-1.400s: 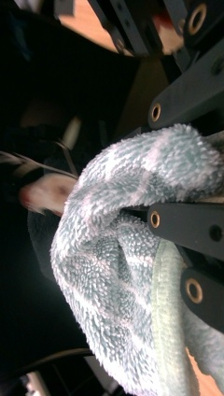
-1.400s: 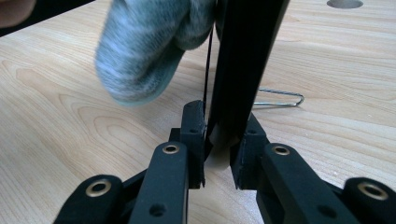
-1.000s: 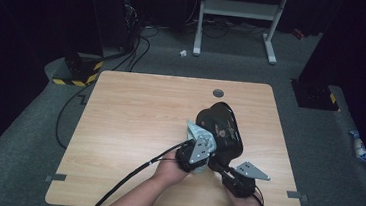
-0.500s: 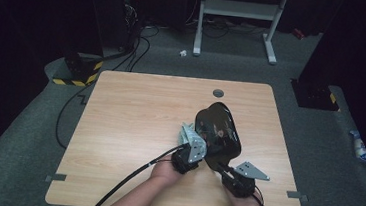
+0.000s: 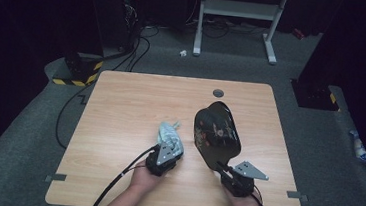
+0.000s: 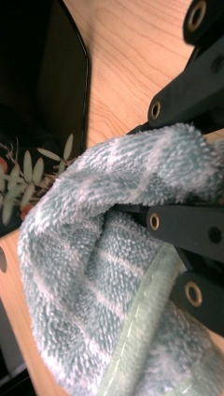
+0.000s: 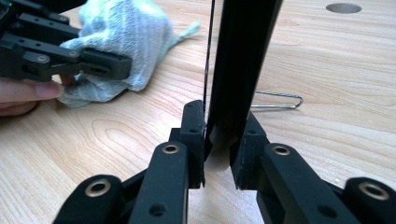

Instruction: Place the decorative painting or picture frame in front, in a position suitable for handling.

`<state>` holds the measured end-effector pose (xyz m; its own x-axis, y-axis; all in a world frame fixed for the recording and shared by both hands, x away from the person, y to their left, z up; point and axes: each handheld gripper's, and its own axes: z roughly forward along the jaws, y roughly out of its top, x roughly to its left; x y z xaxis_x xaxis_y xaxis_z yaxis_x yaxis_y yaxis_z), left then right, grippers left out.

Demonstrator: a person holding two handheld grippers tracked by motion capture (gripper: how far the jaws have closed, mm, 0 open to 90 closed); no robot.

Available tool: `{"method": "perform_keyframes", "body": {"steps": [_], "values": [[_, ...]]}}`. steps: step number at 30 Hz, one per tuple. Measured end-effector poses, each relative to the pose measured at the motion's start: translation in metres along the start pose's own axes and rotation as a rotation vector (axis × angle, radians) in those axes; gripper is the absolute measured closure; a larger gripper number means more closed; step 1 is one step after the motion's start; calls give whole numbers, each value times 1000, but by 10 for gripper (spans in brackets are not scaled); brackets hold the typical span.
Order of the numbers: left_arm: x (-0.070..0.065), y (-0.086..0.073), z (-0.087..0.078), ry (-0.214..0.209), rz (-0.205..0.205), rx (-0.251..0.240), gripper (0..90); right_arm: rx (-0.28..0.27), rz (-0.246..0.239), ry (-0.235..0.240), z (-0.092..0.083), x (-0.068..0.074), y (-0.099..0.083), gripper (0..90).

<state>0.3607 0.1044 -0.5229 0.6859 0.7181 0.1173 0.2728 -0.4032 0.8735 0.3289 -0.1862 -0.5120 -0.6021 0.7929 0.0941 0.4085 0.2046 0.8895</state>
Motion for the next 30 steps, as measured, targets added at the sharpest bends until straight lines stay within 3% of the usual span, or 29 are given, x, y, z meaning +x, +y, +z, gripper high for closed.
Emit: {"method": "perform_keyframes", "body": {"steps": [5, 8, 20, 30], "values": [[-1, -1, 0, -31, 23, 4, 756, 2, -8, -5, 1, 1, 0, 768], [2, -1, 0, -55, -4, 14, 749, 12, -15, -19, 3, 4, -1, 748], [-1, -2, -2, -50, 9, 6, 747, -4, 15, -31, -7, 9, 9, 531], [-1, -3, -3, -59, 12, -2, 745, -58, 33, -35, -24, 6, 27, 450]]}}
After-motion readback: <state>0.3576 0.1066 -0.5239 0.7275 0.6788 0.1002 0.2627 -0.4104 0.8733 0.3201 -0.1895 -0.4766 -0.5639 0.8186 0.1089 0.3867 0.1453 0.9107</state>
